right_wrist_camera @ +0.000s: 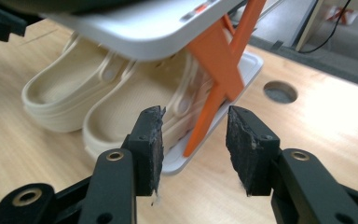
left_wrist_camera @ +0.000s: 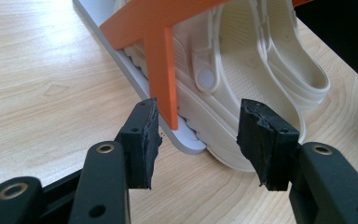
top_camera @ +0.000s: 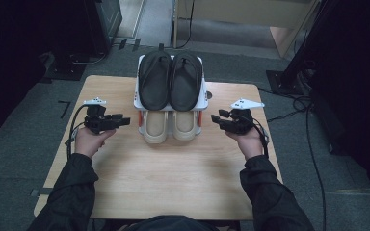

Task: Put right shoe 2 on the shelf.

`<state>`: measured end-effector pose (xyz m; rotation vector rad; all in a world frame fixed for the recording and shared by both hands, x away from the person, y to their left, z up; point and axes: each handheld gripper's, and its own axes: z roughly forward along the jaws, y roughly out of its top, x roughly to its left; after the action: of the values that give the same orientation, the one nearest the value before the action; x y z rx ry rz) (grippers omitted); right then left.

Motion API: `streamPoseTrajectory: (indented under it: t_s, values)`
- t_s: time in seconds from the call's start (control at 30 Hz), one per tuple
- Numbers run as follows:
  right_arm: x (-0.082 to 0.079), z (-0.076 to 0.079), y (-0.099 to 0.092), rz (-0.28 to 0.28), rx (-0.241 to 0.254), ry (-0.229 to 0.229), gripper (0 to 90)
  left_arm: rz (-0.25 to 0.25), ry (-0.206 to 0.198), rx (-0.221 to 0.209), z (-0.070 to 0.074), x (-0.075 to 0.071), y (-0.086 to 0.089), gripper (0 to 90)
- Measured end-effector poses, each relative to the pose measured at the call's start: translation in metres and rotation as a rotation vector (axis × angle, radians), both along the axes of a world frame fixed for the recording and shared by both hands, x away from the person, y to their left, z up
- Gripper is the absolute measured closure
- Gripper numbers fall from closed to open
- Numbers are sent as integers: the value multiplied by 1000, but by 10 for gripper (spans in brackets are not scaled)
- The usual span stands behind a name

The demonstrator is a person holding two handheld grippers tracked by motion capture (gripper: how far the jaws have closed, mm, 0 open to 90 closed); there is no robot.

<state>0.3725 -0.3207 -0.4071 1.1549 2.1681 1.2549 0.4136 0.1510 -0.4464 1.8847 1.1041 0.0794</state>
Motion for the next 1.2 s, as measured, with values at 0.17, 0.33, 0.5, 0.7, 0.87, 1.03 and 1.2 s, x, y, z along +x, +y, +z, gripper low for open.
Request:
streamPoseTrajectory:
  t_s: [0.17,0.33,0.5,0.7,0.87,1.03,1.2]
  values:
    - [-12,-10,0,11,24,9,546,-14,7,10,-2,-5,-4,469]
    - [-22,-26,-2,8,28,15,533,-37,1,25,-2,-10,-8,465]
    - [-30,-37,-5,16,60,24,508,-47,-3,26,-3,-13,-13,462]
    - [-38,-47,-5,72,99,-10,469,-70,-28,50,-4,-17,-19,457]
    - [-37,-59,0,58,72,11,456,-84,-15,46,-8,-14,-21,452]
    - [-33,-64,2,64,94,42,445,-101,-3,47,-11,-12,-25,442]
    - [-31,-67,5,66,82,60,437,-109,2,50,-12,-12,-26,428]
